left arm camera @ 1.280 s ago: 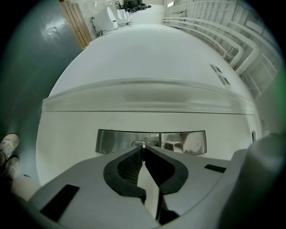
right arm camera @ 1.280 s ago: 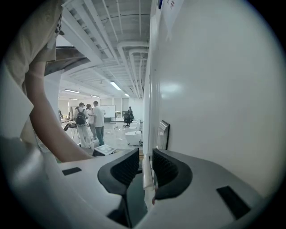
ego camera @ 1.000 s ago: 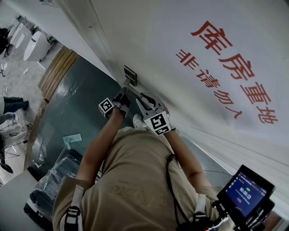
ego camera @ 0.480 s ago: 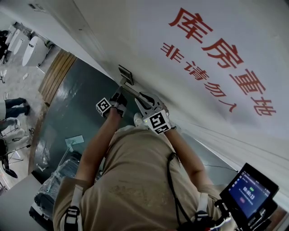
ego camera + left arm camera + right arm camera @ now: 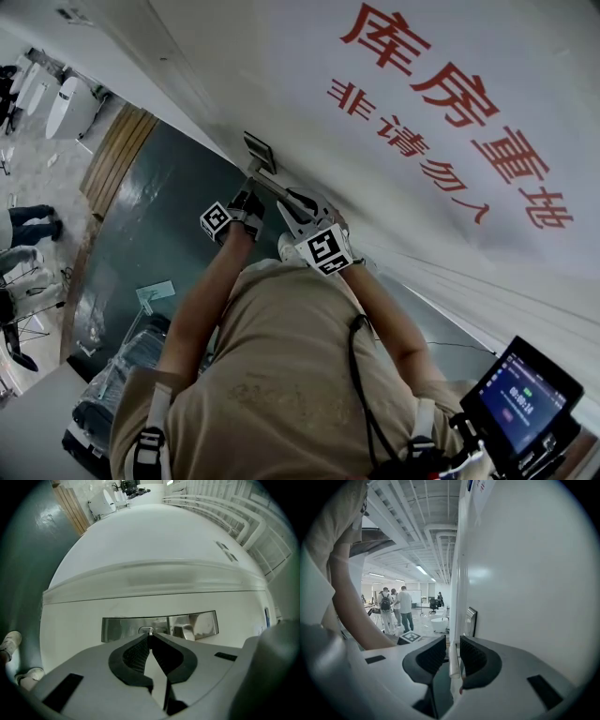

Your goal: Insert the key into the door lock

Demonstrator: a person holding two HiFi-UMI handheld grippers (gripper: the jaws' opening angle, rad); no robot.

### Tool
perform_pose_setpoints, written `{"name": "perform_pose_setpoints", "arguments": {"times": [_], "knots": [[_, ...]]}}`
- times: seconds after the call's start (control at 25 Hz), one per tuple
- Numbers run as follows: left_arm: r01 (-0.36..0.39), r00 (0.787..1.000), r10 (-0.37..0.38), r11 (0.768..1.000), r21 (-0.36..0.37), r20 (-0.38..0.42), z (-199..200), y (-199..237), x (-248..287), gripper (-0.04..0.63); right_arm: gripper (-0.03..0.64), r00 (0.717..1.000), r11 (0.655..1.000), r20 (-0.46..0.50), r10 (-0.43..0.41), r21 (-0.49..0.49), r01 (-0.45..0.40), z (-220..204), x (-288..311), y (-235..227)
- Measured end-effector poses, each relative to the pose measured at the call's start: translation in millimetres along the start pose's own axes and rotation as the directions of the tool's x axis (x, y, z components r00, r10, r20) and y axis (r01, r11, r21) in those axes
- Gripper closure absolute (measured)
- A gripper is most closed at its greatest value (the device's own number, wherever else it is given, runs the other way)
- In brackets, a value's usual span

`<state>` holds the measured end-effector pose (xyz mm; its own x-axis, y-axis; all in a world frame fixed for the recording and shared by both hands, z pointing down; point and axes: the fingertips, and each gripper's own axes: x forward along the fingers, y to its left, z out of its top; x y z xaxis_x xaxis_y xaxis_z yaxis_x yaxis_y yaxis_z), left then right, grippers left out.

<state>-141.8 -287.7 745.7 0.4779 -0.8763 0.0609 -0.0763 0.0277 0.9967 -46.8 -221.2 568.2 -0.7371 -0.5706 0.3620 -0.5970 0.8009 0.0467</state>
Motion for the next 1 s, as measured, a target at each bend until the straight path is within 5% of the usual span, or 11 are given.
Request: {"name": "perform_pose_setpoints", "arguments": {"times": [0.56,0.8,1.0], "knots": [[0.006,1.000,-0.006,1.000,0.010,-0.004,2.0,1.8,1.9,0.563,0.534,1.000,1.000,-0.008,0.003,-0.003,-0.003,-0.2,5.0,6.7],[0.016,0.999,-0.012,0.994,-0.105,0.038,0.1,1.5,7.1,0.563,0.534,1.000,1.000,-0.009,-0.009,0.002,0.009,-0.8,4.1,4.7],[0.006,0.999,-0.007,0.999,-0.034,-0.033,-0.4,0.8,9.0,0.563,0.534,1.000,1.000,-0.012,-0.015,0.008,0.015,-3.2,2.0,3.9]]}}
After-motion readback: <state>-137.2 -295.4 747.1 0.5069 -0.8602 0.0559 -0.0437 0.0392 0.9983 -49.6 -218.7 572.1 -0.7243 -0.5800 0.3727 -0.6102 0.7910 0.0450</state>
